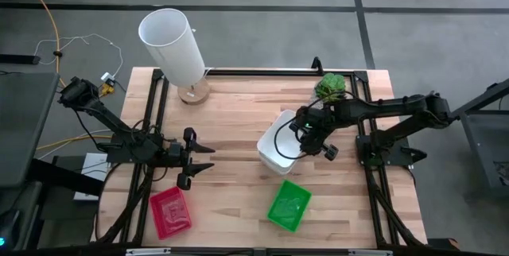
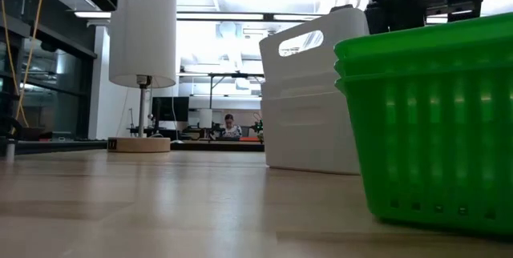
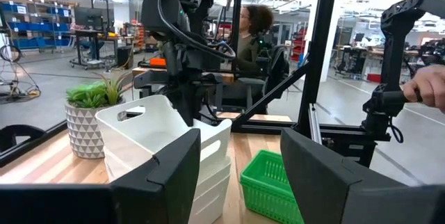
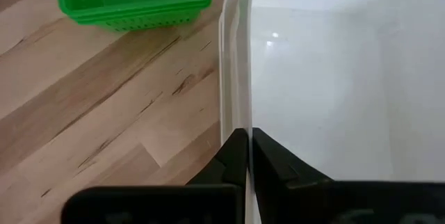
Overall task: Stack baskets by color
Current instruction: Stack the top white bin on the bottom white bin
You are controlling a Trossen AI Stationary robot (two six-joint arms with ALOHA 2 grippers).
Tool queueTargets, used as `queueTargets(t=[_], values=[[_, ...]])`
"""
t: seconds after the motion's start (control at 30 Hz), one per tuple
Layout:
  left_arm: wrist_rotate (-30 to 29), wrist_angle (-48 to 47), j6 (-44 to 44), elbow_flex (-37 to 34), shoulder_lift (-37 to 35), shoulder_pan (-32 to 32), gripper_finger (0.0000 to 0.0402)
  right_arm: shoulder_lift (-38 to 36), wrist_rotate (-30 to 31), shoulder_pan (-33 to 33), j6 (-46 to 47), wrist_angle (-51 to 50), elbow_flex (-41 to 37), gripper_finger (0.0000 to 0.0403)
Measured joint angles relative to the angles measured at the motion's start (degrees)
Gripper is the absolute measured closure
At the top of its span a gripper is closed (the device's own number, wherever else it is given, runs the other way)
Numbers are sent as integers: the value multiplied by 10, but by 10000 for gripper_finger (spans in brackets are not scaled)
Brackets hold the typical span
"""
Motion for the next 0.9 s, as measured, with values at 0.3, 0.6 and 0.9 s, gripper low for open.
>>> queueTargets(t=[0.3, 0.6, 0.9], values=[[0, 0, 5, 0, 0, 0, 213, 0, -4, 0, -5, -1, 0, 403], [0, 0, 5, 0, 0, 0, 213, 0, -9, 0, -6, 12, 0, 402], [0, 0, 5, 0, 0, 0, 213, 0, -10, 0, 19, 28, 0, 352]])
